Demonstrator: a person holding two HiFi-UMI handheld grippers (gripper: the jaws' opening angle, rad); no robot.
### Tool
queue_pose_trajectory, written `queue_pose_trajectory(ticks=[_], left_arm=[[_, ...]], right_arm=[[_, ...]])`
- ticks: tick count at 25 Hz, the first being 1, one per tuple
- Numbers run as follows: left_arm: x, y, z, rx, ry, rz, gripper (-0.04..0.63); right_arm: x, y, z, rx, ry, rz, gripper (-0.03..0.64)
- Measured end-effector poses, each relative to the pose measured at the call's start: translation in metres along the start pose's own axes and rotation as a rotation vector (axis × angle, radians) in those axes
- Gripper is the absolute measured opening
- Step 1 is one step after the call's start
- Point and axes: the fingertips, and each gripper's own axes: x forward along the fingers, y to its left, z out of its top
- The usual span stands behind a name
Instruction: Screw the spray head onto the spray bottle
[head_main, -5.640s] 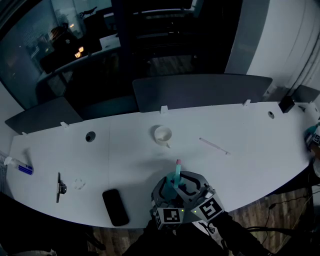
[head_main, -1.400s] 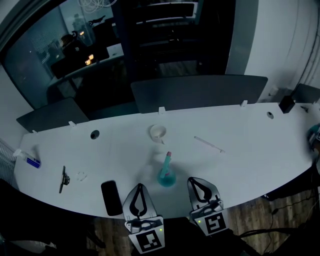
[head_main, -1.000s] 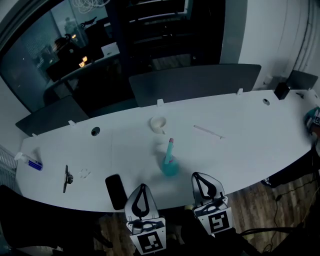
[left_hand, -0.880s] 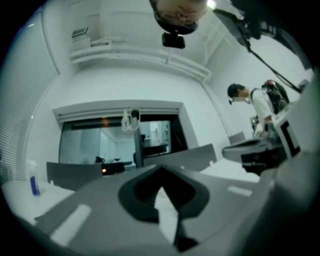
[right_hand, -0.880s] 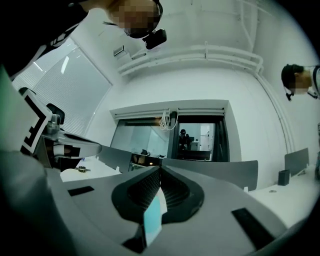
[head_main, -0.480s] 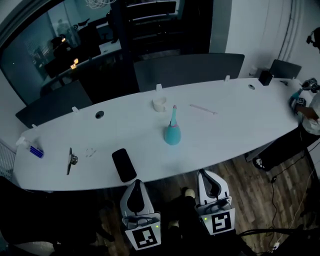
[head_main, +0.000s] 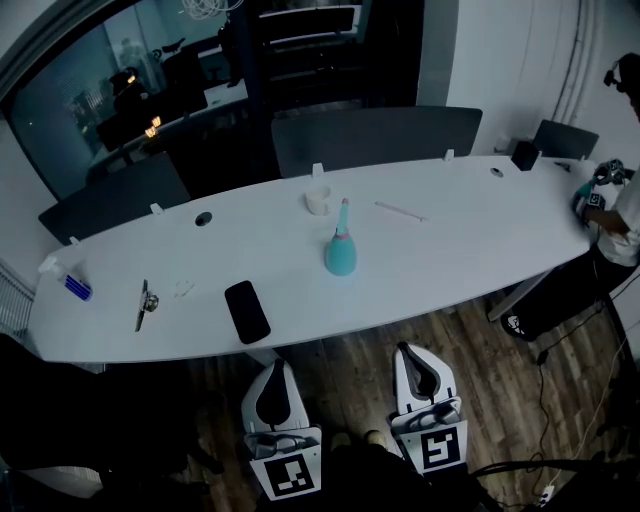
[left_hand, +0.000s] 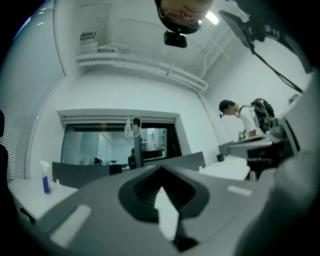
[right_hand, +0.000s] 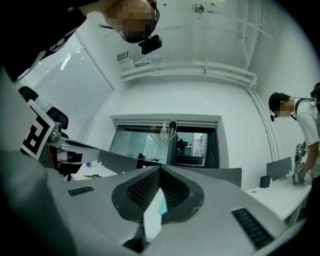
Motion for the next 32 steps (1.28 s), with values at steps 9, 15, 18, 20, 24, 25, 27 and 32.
queue_pose_trajectory(ticks=[9,15,18,20,24,25,27,32], left_arm=[[-0.002,-0.027,0.029,-0.011,-0.045,0.042,0.002],[-0.003,-0.039,0.031,-0.016,-0.046,0.040,0.002],[-0.004,-0.042,0.031,-0.019,-0.049,0.038,0.002],[-0.005,-0.043,0.031,-0.019,-0.051,0.038,0.002],[-0.004,-0.040,0.031,-0.025,-0.057,0.045,0.002],[-0.004,-0.040,0.032,-0.028,-0.059,0.046,0.002],[-0.004,-0.041,0.033,-0.033,-0.063,0.045,0.002],[-0.004,-0.045,0.029,-0.017,-0.049,0.032,0.002]], right_arm=[[-0.012,-0.020,0.011,-0.002,-0.016,0.051,0.006],[-0.019,-0.025,0.016,-0.014,-0.037,0.057,0.006],[-0.020,-0.027,0.019,-0.028,-0.046,0.057,0.006],[-0.022,-0.028,0.021,-0.037,-0.051,0.055,0.006],[-0.023,-0.029,0.021,-0.056,-0.048,0.047,0.005],[-0.024,-0.029,0.021,-0.057,-0.047,0.047,0.006],[-0.025,-0.030,0.021,-0.055,-0.046,0.045,0.005],[-0.023,-0.029,0.021,-0.058,-0.056,0.050,0.005]])
